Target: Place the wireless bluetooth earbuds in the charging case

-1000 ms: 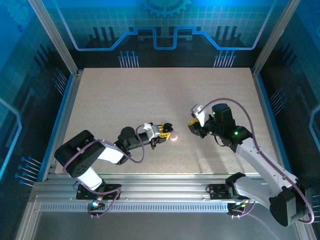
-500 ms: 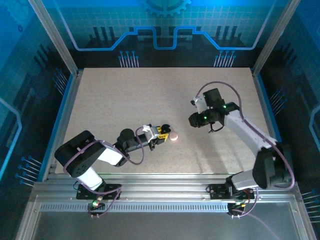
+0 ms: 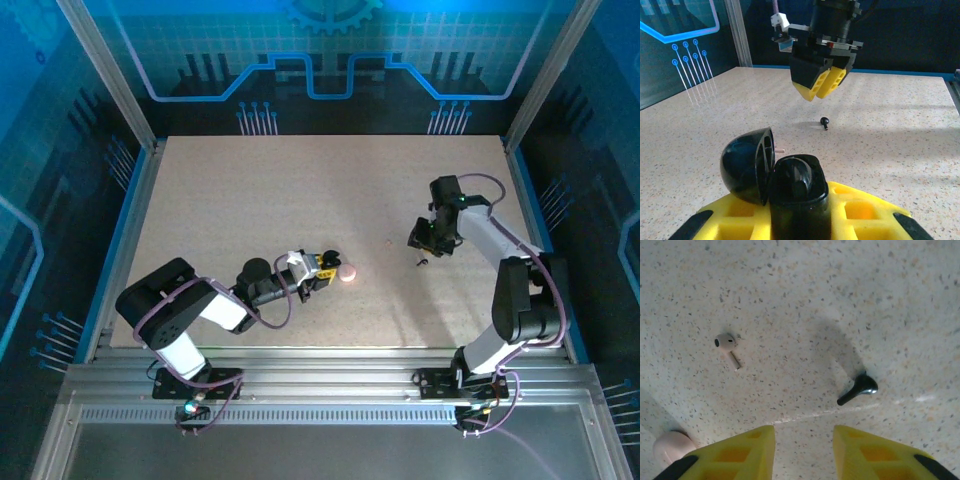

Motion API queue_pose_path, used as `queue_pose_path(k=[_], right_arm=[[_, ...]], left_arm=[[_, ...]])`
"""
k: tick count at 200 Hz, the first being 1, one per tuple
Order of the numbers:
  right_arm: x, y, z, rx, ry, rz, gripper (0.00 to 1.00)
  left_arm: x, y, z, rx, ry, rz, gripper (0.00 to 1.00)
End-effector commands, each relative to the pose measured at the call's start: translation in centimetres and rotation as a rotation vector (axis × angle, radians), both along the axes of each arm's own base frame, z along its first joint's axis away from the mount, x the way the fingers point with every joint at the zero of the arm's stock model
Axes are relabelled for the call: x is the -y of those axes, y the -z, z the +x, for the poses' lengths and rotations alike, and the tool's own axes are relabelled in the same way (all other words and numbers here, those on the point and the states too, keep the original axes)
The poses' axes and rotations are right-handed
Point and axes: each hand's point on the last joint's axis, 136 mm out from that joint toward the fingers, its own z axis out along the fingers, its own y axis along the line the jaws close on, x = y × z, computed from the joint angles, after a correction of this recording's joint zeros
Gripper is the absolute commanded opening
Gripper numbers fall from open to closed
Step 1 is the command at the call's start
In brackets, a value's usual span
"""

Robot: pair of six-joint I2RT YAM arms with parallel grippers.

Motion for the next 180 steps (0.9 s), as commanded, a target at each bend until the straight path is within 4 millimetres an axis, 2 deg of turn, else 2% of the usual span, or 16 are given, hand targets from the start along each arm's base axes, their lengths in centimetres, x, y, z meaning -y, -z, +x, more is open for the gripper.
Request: queue_pose_path(k=[1,35,52,106,147,180], right_arm=[[1.1,-1.6,0.4,0.016,0.304,0.016,0.37],[3.6,-1.0,-2.8,-0.200,0.571,-0.076,0.37],[3.9,-0.6,-3.3,-0.265,0.634,-0.080,0.37],[3.4,1.8,-3.5,-0.361,0.752,-0.062,0.38],[3.2,3.2,-3.3,-0.386,0.775,-0.068,0.37],[3.2,3.7,-2.2,-0.373,0.771,-0.066,0.37]], left_arm=[[-0.3,-0.2,-0.3,0.007,-0.012,-0.014,0.20],[-1.0,-0.8,-0.4,0.010,-0.046,-0.027,0.20],[-1.4,-0.9,-0.3,0.021,-0.065,-0.024,0.20],[-2.0,-0.6,-0.5,0.029,-0.088,-0.007,0.20],[-2.0,-0.1,-0.3,0.024,-0.093,0.005,0.20],[-1.9,0.2,0.0,0.017,-0.102,0.008,0.20]])
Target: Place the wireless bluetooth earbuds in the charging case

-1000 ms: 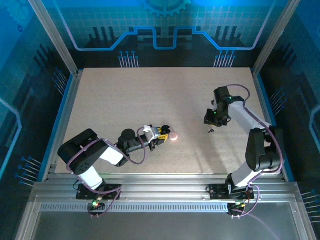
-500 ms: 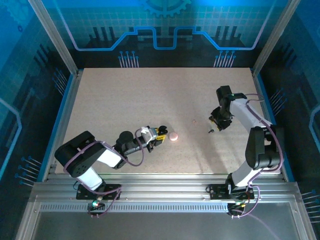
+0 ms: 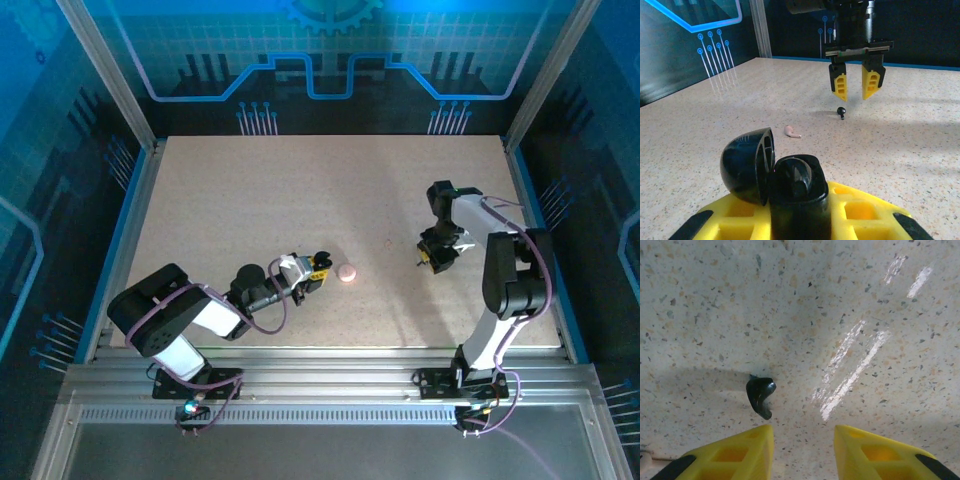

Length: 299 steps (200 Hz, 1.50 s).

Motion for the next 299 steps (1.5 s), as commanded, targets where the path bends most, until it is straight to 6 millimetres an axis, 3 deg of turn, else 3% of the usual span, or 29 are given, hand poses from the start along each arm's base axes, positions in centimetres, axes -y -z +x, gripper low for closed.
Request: queue_pose_path(k=[1,105,175,248,299], right_arm=[[0.2,0.4,0.6,-0.013,0.036,-0.007,0.37],[0.9,3.4,2.6,-0.027,0.039,-0.001,0.36],[1.5,3.9,2.2,-0.039,0.040,-0.012,0.22],[1.6,0.8,2.2,0.094,-0.008,-0.071,0.17],[-1.8,-0.9,3.3,0.251,-0.169,-0.151,0.15]], left_arm=[[0.0,-0.4,0.0,0.026,-0.008,-0.006,0.20],[0.2,-0.8,0.5,0.042,-0.015,-0.010,0.20],[0.4,-0.4,0.8,0.033,-0.014,-0.005,0.20],[0.8,0.1,1.0,0.010,-0.006,-0.004,0.20],[1.5,1.1,1.5,-0.035,0.005,-0.008,0.20]])
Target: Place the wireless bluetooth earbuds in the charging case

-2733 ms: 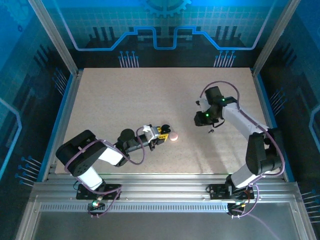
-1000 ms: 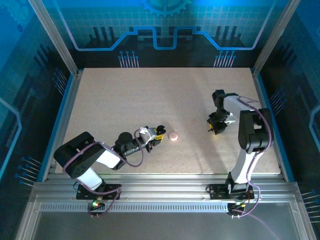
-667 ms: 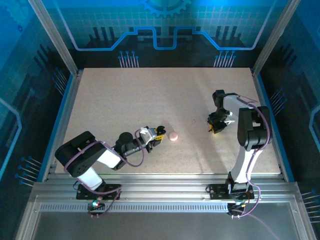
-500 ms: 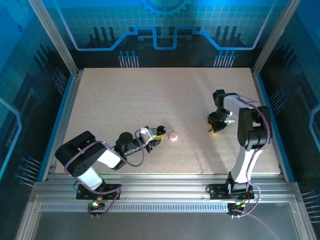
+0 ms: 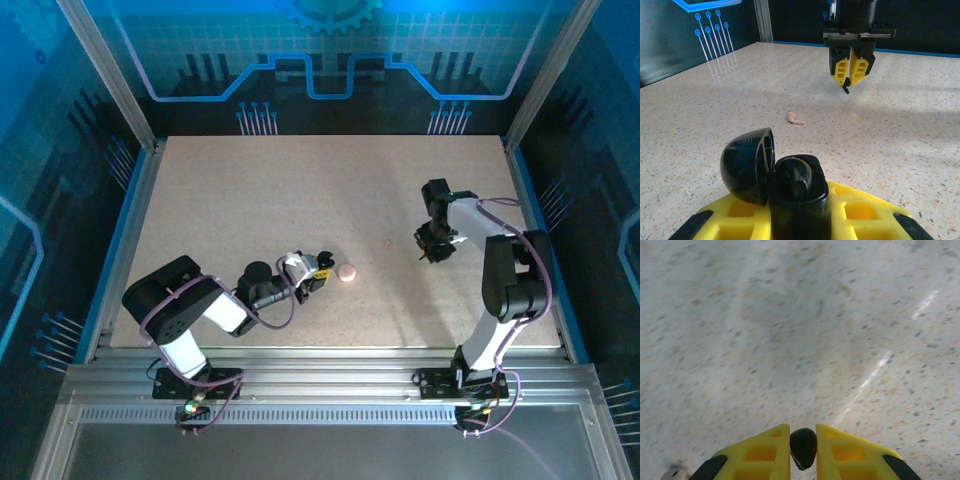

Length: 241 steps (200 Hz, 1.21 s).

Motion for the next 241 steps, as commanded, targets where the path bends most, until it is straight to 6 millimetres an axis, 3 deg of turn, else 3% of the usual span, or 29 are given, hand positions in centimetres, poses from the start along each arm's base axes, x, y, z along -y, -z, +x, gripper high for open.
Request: queue_pose_path(k=[1,59,130,179,185,241], right_arm=[[-1.5,-0.9,0.5,0.087,-0.084,-0.073,0.15],[-6.8,-3.4,2.4,0.289,-0.329,-0.192,0.15],[-11.8,-6.5,4.3,0.571,-0.561,-0.160,0.15],[-14.0,-8.9,4.2,0.755,-0.661,-0.119,0.15],[-14.0,-8.3,3.6,0.756,-0.681,-0.114,0.15],[-17.2,-11.2,2.1,0.902,-0.800,-0.032,0.16]], left_arm=[[0.8,-0.9,0.3,0.009,0.016,-0.039,0.20],[1.4,0.0,1.3,0.010,0.008,-0.019,0.20],[1.7,1.2,1.9,-0.006,0.003,0.003,0.20],[2.3,0.7,2.4,0.003,0.010,-0.012,0.20],[2.3,0.7,2.5,0.006,0.009,-0.013,0.20],[2.5,0.3,2.9,0.006,0.001,-0.027,0.20]])
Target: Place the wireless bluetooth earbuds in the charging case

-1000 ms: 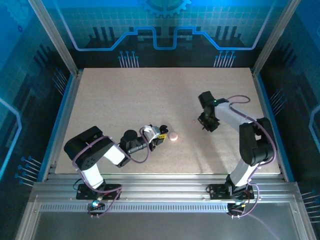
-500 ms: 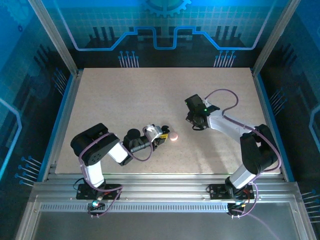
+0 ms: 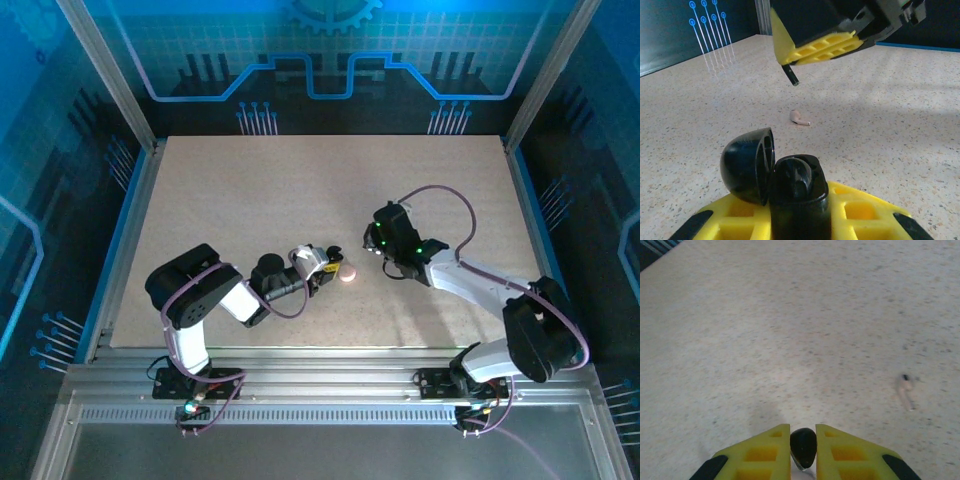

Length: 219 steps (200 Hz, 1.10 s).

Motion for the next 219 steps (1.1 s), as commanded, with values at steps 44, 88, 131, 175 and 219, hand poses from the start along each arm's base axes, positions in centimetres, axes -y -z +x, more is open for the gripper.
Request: queue_pose_path(k=[44,88,131,175,219], right_arm=[[-4.3,-4.2,-1.3,0.143,-0.152,0.141,0.17],[-5.0,-4.5,-2.3,0.151,-0.160,0.171,0.17],[-5.5,-4.7,-3.7,0.141,-0.166,0.214,0.17],[-6.2,-4.4,-4.2,0.136,-0.173,0.230,0.17],[-7.0,-3.4,-4.1,0.115,-0.178,0.235,0.17]], left_arm=[[0.7,-1.8,0.8,0.022,-0.011,-0.057,0.20],[0.7,-3.2,1.2,0.022,-0.033,-0.099,0.19],[0.6,-3.6,1.4,0.033,-0.041,-0.106,0.19],[0.7,-4.5,1.3,0.044,-0.031,-0.123,0.19],[0.5,-5.2,1.0,0.060,-0.031,-0.131,0.19]])
